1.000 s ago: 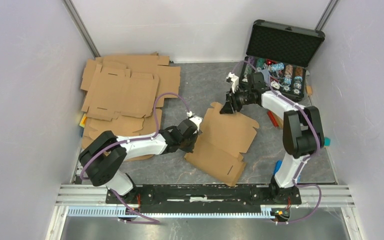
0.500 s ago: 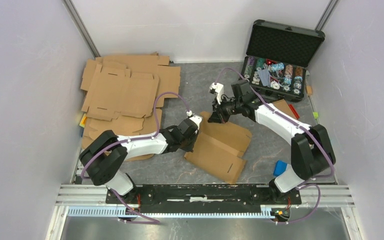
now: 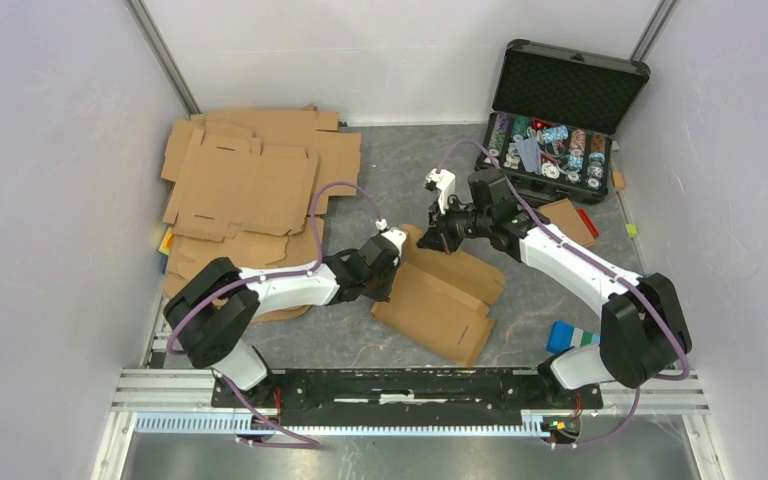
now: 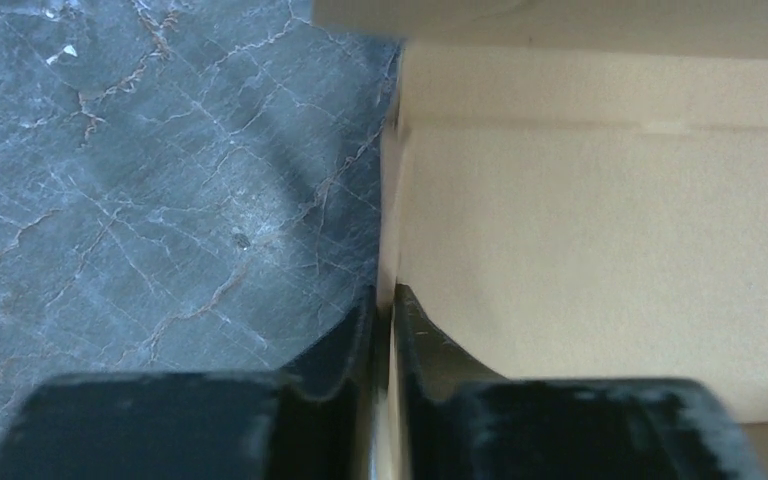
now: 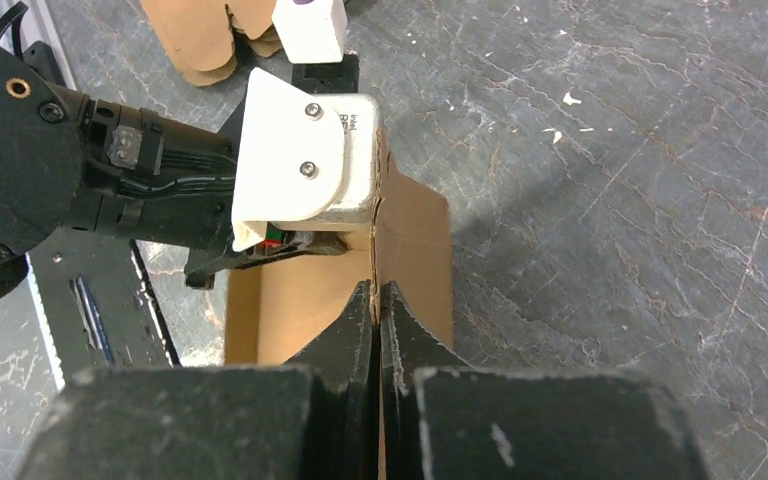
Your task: Fold the paper box
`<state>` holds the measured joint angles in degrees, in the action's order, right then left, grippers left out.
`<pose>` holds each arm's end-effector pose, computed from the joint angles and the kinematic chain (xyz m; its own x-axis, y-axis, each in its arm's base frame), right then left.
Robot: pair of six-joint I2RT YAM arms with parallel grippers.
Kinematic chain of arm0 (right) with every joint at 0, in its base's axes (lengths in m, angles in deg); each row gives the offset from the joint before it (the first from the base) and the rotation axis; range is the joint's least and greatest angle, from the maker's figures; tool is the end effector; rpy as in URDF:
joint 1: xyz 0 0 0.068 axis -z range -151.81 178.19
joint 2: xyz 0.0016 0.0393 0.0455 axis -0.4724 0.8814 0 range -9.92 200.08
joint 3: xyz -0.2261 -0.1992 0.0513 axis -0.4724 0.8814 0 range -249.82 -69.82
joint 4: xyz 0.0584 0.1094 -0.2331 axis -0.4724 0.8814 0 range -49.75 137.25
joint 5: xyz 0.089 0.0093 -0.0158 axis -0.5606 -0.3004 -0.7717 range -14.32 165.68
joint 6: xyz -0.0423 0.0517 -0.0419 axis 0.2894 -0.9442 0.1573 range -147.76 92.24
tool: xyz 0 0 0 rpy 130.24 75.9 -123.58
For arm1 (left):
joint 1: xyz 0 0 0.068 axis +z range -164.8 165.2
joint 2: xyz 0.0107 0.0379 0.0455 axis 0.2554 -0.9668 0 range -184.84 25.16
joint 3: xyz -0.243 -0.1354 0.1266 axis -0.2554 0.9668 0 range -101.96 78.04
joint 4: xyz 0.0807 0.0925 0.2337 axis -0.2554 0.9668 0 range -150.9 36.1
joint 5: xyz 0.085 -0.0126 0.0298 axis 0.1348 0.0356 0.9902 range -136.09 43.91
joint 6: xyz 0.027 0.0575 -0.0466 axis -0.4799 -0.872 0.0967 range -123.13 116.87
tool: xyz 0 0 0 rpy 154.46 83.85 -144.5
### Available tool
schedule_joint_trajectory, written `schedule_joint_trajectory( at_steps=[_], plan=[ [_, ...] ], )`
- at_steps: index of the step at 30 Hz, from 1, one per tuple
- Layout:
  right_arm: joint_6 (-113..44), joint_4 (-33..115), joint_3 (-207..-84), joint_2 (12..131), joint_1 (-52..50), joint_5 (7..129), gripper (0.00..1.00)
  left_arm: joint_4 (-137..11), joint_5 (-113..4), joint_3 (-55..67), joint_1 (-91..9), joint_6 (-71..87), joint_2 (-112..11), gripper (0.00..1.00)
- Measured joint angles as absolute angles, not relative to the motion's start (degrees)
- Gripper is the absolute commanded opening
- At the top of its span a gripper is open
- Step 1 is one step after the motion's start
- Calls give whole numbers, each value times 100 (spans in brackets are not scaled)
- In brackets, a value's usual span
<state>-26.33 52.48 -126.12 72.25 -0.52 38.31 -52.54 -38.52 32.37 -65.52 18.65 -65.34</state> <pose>0.2688 0.1941 0.2756 -0.5212 -0.3080 -0.7959 -0.8138 0.4601 0.3549 0.2127 -0.2461 0.1663 -0.7368 0.3199 -0.5956 0.4781 0.8695 -0.1244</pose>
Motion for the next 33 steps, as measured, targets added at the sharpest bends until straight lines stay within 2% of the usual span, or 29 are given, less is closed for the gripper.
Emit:
schedule_joint_trajectory(
  at_steps=[2, 4, 10, 15, 21, 23, 24, 25, 27, 30, 31, 33],
  plan=[
    [-2740, 5174, -12548, 7190, -61, 3919, 5, -5254, -3856, 3224, -6552, 1924, -6571, 39],
    [-2790, 5169, -12546, 7188, -63, 3976, 6, -5260, -3867, 3224, -6552, 1981, -6597, 46],
    [-2725, 5469, -12634, 7201, -144, 4502, 8, -5311, -3876, 3257, -6539, 2092, -6486, 59],
    [-2526, 5845, -12835, 7264, -159, 5093, 9, -5265, -3854, 3380, -6473, 2101, -5954, 64],
    [-2443, 6039, -12924, 7264, -161, 5646, 9, -5158, -3771, 3895, -6239, 2239, -4953, 64],
    [-2443, 6070, -12937, 7264, -161, 5772, 8, -5066, -3764, 4129, -6147, 2326, -4612, 61],
    [-2443, 6072, -12940, 7264, -161, 5831, 8, -5007, -3767, 4249, -6108, 2378, -4429, 55],
    [-2443, 6072, -12940, 7264, -161, 5882, 8, -4965, -3764, 4337, -6082, 2413, -4295, 48],
    [-2445, 6072, -12940, 7262, -161, 5941, 8, -4815, -3764, 4459, -6036, 2512, -4057, 26],
    [-2445, 6065, -12940, 7234, -161, 5945, 8, -4627, -3771, 4503, -5979, 2676, -3939, 6],
    [-2445, 6065, -12940, 7216, -161, 5936, 8, -4613, -3775, 4531, -5959, 2709, -3933, 2],
    [-2445, 6061, -12940, 7166, -161, 5914, 8, -4607, -3872, 4623, -5924, 2746, -3930, 2]
  ],
)
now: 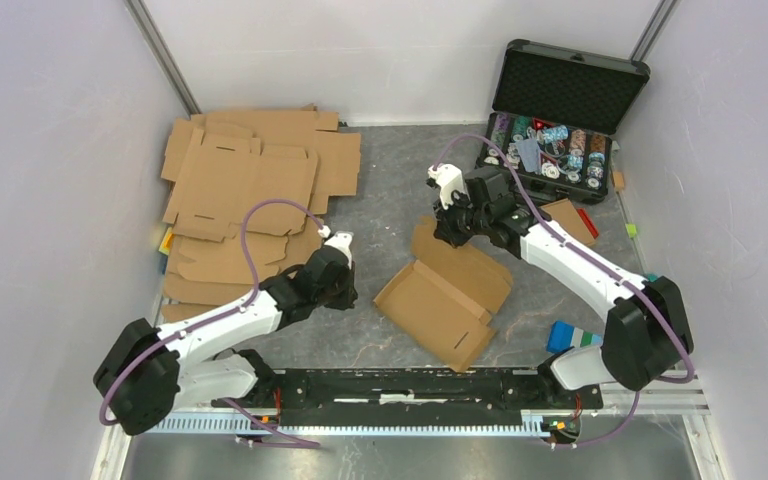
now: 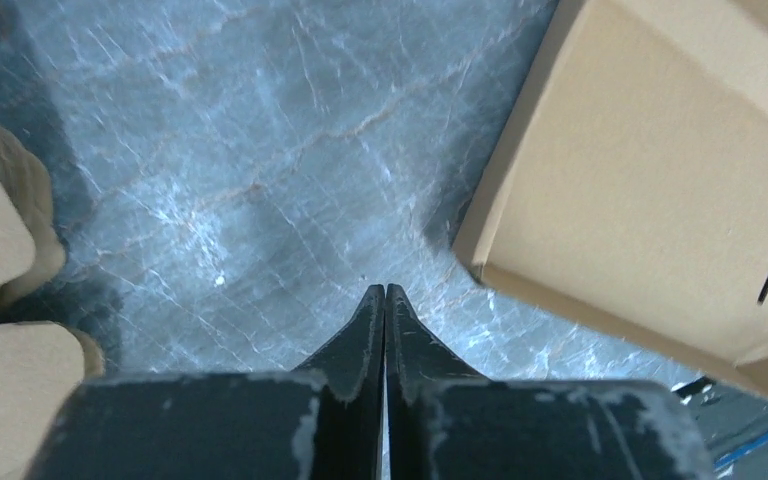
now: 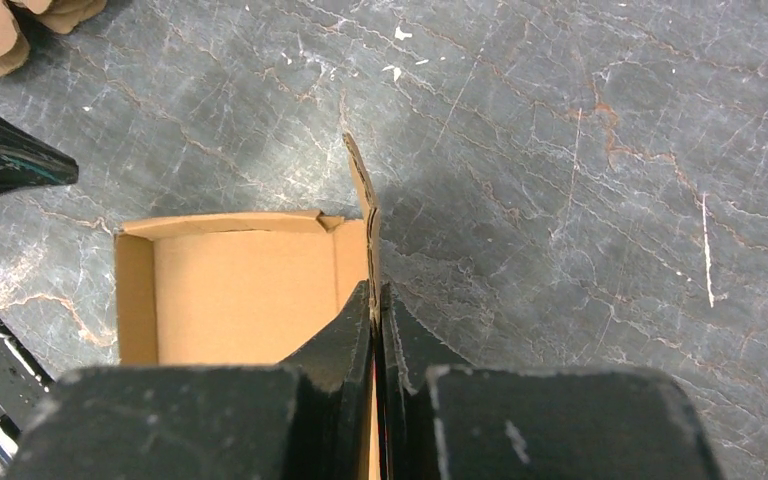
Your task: Fold the paper box
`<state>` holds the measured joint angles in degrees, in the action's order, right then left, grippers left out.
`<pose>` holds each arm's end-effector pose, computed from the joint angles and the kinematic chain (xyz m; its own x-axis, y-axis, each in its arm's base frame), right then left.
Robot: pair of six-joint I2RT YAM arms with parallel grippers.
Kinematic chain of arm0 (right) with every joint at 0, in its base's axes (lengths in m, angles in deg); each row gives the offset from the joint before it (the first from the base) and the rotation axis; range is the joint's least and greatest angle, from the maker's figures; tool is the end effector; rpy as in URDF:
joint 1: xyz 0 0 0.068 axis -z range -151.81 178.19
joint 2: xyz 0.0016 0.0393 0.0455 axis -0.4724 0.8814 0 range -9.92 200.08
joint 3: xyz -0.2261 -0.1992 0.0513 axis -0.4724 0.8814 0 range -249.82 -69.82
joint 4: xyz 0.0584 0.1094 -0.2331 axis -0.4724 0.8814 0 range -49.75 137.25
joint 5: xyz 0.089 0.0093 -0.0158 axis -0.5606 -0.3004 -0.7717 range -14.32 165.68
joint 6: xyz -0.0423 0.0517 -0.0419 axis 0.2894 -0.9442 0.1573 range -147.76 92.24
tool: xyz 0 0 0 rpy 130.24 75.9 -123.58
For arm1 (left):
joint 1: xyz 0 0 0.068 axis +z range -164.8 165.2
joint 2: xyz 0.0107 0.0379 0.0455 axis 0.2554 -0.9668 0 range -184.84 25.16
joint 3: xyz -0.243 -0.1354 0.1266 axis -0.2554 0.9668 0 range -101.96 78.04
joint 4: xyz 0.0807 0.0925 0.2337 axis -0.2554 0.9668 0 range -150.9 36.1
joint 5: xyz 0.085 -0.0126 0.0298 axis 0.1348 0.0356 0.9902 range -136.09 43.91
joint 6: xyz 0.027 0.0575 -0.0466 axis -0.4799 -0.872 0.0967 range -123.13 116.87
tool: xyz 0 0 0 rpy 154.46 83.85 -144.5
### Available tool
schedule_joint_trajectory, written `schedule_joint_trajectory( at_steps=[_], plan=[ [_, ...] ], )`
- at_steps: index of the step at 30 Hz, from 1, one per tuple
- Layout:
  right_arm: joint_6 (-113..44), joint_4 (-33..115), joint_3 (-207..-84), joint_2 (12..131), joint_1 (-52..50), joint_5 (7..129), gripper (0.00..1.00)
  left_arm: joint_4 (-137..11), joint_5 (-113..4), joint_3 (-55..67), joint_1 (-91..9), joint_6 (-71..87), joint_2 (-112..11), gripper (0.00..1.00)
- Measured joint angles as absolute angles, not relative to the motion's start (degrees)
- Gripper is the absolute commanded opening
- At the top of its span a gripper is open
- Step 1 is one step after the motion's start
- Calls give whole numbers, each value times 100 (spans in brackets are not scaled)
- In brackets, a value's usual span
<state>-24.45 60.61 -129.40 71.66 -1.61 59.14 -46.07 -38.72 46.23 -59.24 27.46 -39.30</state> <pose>0.2777 0.1814 0.2774 -0.5458 -0.3763 -0.7487 -0.6915 0.7069 0.1489 0.1688 -0.1534 0.1951 -0.7748 0.0529 -0.6300 0.2767 0.9244 -0.2626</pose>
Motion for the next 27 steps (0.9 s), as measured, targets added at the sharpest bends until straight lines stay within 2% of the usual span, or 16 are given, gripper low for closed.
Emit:
schedule_joint_trajectory(
  at_steps=[6, 18, 27],
  plan=[
    [-2452, 6026, -12918, 7044, -161, 5849, 8, -4699, -4464, 4942, -5911, 2848, -3979, 2],
    [-2703, 5696, -12535, 6733, -164, 5215, 11, -5555, -5198, 4916, -5911, 2947, -5006, 2],
    [-3064, 5410, -12216, 6641, -402, 4905, 4, -5835, -5273, 4770, -5911, 2949, -5268, 2]
  ],
)
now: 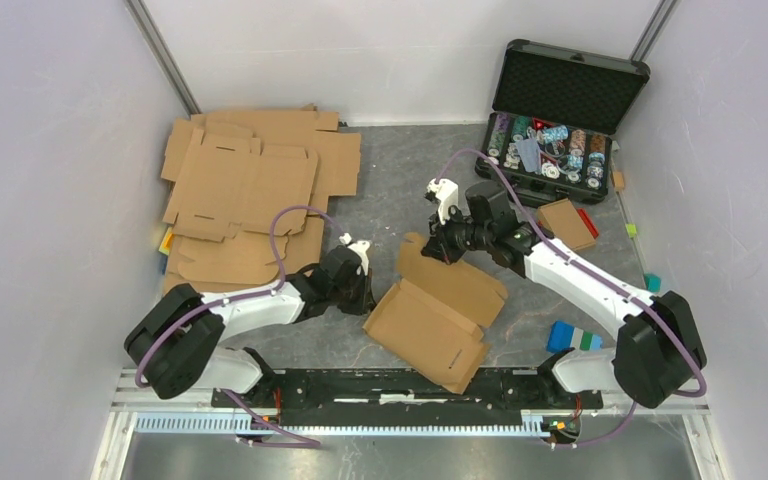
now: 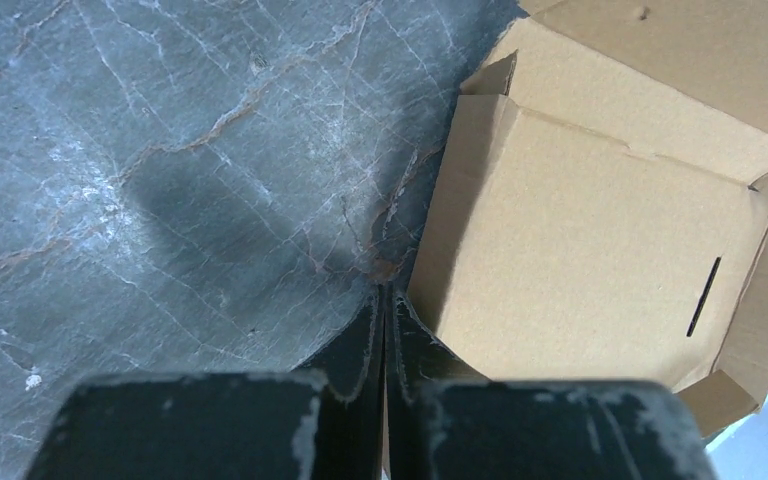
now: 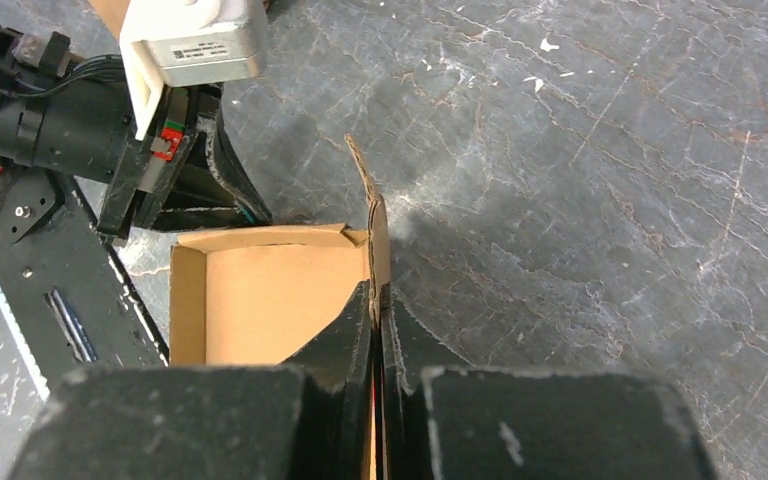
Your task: Fold the paper box
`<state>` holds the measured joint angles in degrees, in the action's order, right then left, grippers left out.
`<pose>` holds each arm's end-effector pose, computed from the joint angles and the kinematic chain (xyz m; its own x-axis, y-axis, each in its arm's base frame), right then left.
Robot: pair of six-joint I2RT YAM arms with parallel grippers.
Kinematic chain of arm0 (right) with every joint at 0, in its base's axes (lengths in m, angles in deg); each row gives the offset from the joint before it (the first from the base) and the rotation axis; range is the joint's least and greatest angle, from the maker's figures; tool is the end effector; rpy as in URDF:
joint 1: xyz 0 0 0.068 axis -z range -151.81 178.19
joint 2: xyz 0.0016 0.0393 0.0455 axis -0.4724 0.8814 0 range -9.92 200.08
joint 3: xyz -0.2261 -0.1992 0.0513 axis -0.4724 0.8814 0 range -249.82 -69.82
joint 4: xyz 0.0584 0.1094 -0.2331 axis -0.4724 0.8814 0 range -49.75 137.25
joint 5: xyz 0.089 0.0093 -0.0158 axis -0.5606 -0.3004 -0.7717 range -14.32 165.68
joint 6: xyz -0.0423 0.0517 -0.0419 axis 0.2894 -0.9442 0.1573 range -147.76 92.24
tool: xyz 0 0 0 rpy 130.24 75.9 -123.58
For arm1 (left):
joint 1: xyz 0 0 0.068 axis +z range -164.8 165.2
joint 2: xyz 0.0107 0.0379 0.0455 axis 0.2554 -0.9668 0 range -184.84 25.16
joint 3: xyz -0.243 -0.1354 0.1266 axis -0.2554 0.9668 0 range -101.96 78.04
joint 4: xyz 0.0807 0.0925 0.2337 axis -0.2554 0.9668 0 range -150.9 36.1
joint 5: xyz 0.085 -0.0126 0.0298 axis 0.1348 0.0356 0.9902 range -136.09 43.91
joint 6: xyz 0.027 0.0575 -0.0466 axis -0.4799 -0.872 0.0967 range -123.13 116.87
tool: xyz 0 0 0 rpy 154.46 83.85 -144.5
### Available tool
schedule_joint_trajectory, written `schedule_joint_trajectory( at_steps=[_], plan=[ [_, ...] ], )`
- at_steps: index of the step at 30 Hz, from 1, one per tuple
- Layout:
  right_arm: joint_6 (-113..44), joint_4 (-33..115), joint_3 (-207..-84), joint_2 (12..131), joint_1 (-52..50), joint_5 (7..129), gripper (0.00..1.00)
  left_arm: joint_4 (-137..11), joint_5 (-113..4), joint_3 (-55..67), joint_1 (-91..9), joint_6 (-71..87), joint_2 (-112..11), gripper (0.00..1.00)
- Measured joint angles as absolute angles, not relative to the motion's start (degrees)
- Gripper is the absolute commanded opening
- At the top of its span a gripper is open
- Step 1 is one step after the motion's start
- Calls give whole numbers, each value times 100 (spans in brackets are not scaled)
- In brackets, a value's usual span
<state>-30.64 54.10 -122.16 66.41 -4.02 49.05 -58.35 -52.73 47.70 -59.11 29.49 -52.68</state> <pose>0.2431 0.1891 0.2745 -0.5575 -0.2980 -0.7748 -0.7488 0.5835 0.3144 0.1803 -0.1869 0.1543 -0.8647 0.0958 -0.4932 0.3335 0.8436 -0.4209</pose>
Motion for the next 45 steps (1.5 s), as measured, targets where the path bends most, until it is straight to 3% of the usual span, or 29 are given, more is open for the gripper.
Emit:
schedule_joint_trajectory(
  at_steps=[7, 11, 16, 23, 29, 35, 45],
  plan=[
    [-3013, 5591, -12262, 6587, -461, 5952, 0, -5608, -5021, 4765, -5907, 2947, -5102, 5],
    [-2873, 5742, -12435, 6633, -426, 6603, 0, -5409, -4842, 4767, -5820, 2945, -4597, 18],
    [-2790, 5744, -12594, 6814, -356, 6940, 0, -5396, -4790, 4818, -5680, 2958, -4278, 46],
    [-2790, 5689, -12607, 6917, -352, 6999, 1, -6052, -5257, 4993, -5656, 3316, -4422, 56],
    [-2819, 5659, -12607, 6917, -352, 6964, 1, -6345, -5384, 4975, -5656, 3487, -4833, 48],
    [-2904, 5637, -12607, 6893, -352, 6769, 2, -6428, -5428, 4857, -5656, 3550, -5063, 19],
    [-3053, 5351, -12428, 6624, -341, 5770, 4, -6452, -5469, 4770, -5653, 3587, -5255, 19]
  ],
)
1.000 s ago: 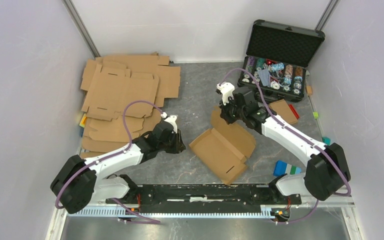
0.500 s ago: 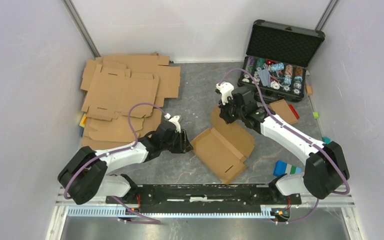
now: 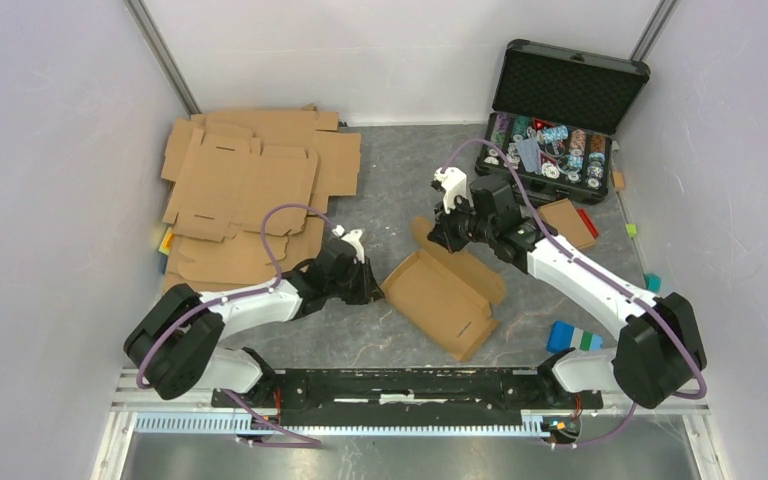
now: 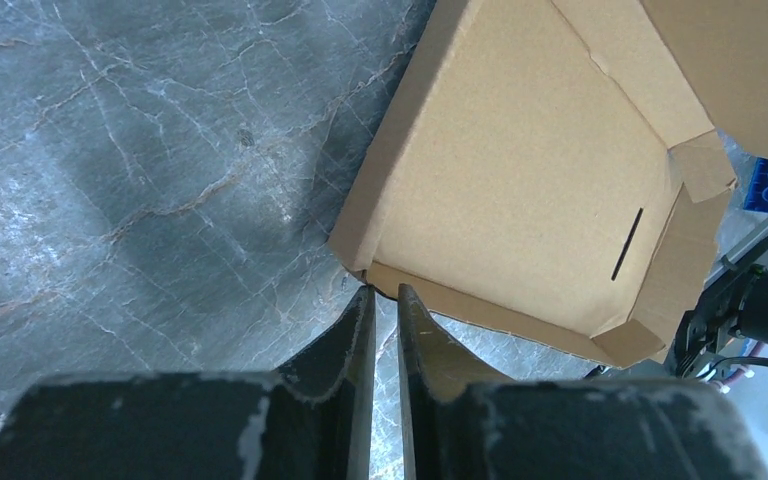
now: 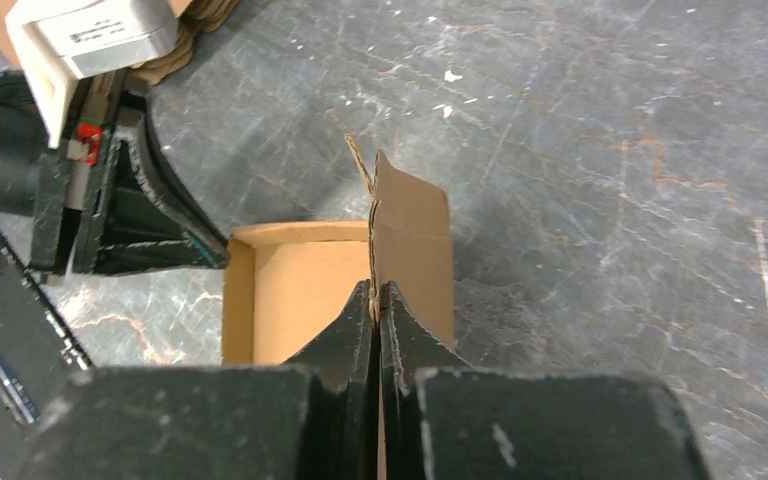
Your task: Fold the paper box
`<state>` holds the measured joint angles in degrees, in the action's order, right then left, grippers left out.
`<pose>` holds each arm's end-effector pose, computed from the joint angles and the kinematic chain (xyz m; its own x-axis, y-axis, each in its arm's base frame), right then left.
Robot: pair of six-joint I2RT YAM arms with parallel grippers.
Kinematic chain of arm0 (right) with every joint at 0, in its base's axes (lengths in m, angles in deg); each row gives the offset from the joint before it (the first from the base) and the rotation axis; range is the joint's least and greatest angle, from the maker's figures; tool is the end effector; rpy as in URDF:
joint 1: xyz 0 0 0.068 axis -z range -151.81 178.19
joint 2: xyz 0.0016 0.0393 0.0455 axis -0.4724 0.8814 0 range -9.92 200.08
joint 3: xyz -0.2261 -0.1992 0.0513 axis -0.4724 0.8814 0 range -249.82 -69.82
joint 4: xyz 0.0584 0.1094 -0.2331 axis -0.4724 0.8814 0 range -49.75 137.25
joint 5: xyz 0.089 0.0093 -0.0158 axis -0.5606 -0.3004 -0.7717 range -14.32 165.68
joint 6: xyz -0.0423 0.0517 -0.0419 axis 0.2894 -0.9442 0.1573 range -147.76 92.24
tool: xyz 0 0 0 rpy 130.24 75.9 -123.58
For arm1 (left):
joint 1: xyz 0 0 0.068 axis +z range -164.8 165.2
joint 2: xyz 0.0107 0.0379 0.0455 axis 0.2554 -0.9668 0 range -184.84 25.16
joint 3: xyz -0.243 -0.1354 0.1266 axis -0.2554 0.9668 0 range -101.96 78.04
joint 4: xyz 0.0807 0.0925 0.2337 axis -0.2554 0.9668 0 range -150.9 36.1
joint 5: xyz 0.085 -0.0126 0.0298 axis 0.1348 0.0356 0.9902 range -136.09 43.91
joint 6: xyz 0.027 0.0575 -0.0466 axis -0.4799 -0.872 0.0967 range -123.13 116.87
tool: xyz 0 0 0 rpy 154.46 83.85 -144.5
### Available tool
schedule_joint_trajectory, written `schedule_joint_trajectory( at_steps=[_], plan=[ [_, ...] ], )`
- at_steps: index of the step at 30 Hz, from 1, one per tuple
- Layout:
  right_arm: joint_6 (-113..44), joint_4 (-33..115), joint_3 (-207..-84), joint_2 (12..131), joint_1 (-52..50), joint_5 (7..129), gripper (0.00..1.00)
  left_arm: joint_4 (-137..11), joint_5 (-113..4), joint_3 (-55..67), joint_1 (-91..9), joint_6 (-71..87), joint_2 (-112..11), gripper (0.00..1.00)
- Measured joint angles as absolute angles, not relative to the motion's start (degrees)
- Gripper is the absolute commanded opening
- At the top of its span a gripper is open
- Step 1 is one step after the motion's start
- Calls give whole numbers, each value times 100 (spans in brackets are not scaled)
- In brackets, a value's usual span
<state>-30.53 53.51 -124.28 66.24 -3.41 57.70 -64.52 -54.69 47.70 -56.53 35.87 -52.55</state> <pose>0.2568 0.1826 0.2875 -0.5221 -0.2671 -0.8099 -0.6893 0.6914 0.2164 0.1950 -0.1875 0.1655 -0.8659 -0.0615 -0.4964 0.2494 0.8072 -0.5350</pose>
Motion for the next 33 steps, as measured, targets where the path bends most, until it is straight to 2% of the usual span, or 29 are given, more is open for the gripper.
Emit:
schedule_joint_trajectory(
  at_steps=[11, 20, 27, 29, 33],
  plan=[
    [-3485, 4732, -11801, 6576, -435, 4826, 4, -6454, -5436, 4553, -5656, 3587, -5495, 18],
    [-3909, 4336, -11788, 6731, -778, 4610, 1, -6445, -5417, 4475, -5656, 3587, -5585, 18],
    [-4097, 4124, -11729, 7013, -905, 4570, 3, -6434, -5386, 4457, -5656, 3585, -5596, 17],
    [-4097, 4120, -11727, 7013, -909, 4579, 6, -6417, -5375, 4444, -5656, 3583, -5600, 18],
    [-4010, 4260, -11768, 7013, -913, 4688, 29, -6397, -5351, 4413, -5656, 3578, -5609, 21]
  ],
)
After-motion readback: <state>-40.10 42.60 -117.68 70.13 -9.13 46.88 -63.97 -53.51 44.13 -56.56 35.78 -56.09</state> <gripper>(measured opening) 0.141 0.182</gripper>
